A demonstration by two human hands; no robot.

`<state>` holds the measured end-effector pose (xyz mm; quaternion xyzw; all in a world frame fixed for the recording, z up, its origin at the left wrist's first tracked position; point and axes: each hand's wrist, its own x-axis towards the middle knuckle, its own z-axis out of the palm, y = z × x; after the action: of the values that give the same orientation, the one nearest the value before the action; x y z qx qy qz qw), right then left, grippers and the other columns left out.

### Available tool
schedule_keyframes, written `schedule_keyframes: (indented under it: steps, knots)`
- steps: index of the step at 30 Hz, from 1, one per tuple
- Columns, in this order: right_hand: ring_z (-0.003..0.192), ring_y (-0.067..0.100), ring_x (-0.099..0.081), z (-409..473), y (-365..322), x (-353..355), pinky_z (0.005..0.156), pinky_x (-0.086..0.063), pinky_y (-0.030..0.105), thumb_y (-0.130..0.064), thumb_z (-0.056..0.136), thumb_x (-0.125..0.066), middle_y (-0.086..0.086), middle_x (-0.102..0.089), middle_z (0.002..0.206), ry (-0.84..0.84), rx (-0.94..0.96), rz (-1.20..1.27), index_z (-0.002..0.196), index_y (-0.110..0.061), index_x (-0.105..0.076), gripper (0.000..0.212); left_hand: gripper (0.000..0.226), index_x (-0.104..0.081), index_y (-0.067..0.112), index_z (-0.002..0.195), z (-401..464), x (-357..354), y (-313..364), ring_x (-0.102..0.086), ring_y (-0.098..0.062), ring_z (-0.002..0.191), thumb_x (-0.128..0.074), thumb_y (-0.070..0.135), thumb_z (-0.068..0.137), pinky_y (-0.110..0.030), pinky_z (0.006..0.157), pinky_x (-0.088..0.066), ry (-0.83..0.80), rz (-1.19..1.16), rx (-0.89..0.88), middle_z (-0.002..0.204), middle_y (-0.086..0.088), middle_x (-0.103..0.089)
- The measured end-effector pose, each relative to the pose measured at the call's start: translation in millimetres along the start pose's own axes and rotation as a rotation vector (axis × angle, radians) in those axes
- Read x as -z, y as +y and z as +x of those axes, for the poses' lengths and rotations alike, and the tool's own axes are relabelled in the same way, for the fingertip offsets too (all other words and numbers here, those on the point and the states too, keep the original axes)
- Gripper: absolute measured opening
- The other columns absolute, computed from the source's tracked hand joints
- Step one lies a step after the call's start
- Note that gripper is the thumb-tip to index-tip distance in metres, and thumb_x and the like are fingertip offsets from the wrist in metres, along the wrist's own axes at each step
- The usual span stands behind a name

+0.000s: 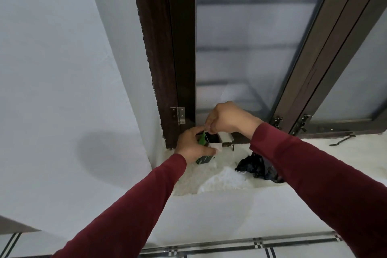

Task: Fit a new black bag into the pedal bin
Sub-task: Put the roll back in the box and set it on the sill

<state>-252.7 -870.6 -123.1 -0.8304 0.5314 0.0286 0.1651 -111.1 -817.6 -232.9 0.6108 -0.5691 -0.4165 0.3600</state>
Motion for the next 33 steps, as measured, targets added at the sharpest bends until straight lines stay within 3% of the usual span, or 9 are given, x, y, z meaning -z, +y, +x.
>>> schedule_keyframes:
  steps: [6,10,12,14,16,20,25,29,33]
  knots:
    - [0.110,0.014,-0.068,4,24,-16,0.084,-0.045,0.015,-0.010,0.091,-0.068,-0.003,-0.076,0.115,0.143,-0.089,0.223,0.111,-0.020,-0.080,0.025,0.073,-0.057,0.031,0.123,3,-6,-8,-0.061,-0.016,0.118,-0.096,0.017,0.064,-0.038,0.102,-0.054,0.116,-0.075,-0.004,0.126,0.008,-0.060]
    - [0.118,0.021,-0.066,8,43,-31,0.090,-0.044,0.019,-0.019,0.089,-0.070,0.003,-0.072,0.124,0.237,-0.216,0.418,0.124,-0.019,-0.072,0.035,0.065,-0.056,0.034,0.127,3,-10,-9,-0.065,-0.014,0.113,-0.090,0.014,0.074,-0.037,0.099,-0.056,0.192,-0.214,0.001,0.124,0.007,-0.065]
    - [0.108,0.023,-0.070,8,50,-42,0.083,-0.054,0.026,-0.029,0.089,-0.072,0.003,-0.071,0.120,0.131,-0.318,0.504,0.126,-0.024,-0.067,0.038,0.035,-0.070,0.032,0.103,3,-13,-13,-0.067,-0.014,0.110,-0.084,0.010,0.080,-0.042,0.099,-0.057,0.225,-0.205,-0.011,0.116,0.009,-0.070]
    - [0.079,0.017,-0.072,6,52,-52,0.064,-0.059,0.028,-0.027,0.090,-0.073,0.003,-0.072,0.100,0.023,-0.396,0.755,0.120,-0.021,-0.066,0.031,0.025,-0.073,0.032,0.080,2,-14,-16,-0.068,-0.013,0.105,-0.080,0.008,0.083,-0.043,0.098,-0.057,0.243,-0.163,-0.019,0.107,0.011,-0.071]
    - [0.060,0.011,-0.064,4,53,-56,0.054,-0.055,0.024,-0.017,0.093,-0.071,0.004,-0.071,0.088,0.014,-0.383,1.001,0.120,-0.012,-0.066,0.028,0.021,-0.073,0.030,0.078,1,-13,-16,-0.068,-0.013,0.106,-0.078,0.010,0.085,-0.040,0.098,-0.057,0.237,-0.136,-0.007,0.108,0.011,-0.071]
    - [0.060,0.012,-0.064,0,51,-47,0.058,-0.057,0.022,-0.012,0.096,-0.066,0.002,-0.069,0.084,-0.013,-0.217,1.192,0.111,-0.015,-0.067,0.015,0.020,-0.070,0.024,0.094,-1,-8,-18,-0.065,-0.010,0.106,-0.084,0.017,0.080,-0.019,0.083,-0.055,0.167,-0.092,0.004,0.115,0.009,-0.067]
    - [0.064,0.012,-0.070,-1,25,-34,0.061,-0.061,0.022,-0.016,0.093,-0.073,0.002,-0.071,0.081,-0.143,-0.092,0.898,0.111,-0.013,-0.069,0.018,0.034,-0.063,0.023,0.093,-4,-7,-18,-0.063,0.000,0.090,-0.089,0.014,0.073,-0.005,0.067,-0.045,0.139,-0.016,-0.007,0.102,0.011,-0.068]
    - [0.064,0.012,-0.071,13,5,-37,0.059,-0.060,0.025,-0.023,0.082,-0.085,0.001,-0.073,0.081,-0.037,-0.106,0.566,0.100,-0.018,-0.072,0.022,0.046,-0.055,0.026,0.093,-3,-7,-20,-0.068,-0.013,0.095,-0.092,0.012,0.068,-0.020,0.077,-0.054,0.173,-0.050,0.011,0.102,0.003,-0.071]
    - [0.078,0.015,-0.074,21,-8,-48,0.077,-0.065,0.035,-0.021,0.078,-0.088,0.002,-0.076,0.090,0.021,-0.106,0.334,0.099,-0.017,-0.076,0.024,0.053,-0.052,0.020,0.099,-5,-6,-18,-0.065,-0.006,0.091,-0.093,0.011,0.067,-0.014,0.071,-0.049,0.170,-0.073,0.029,0.100,0.006,-0.068]
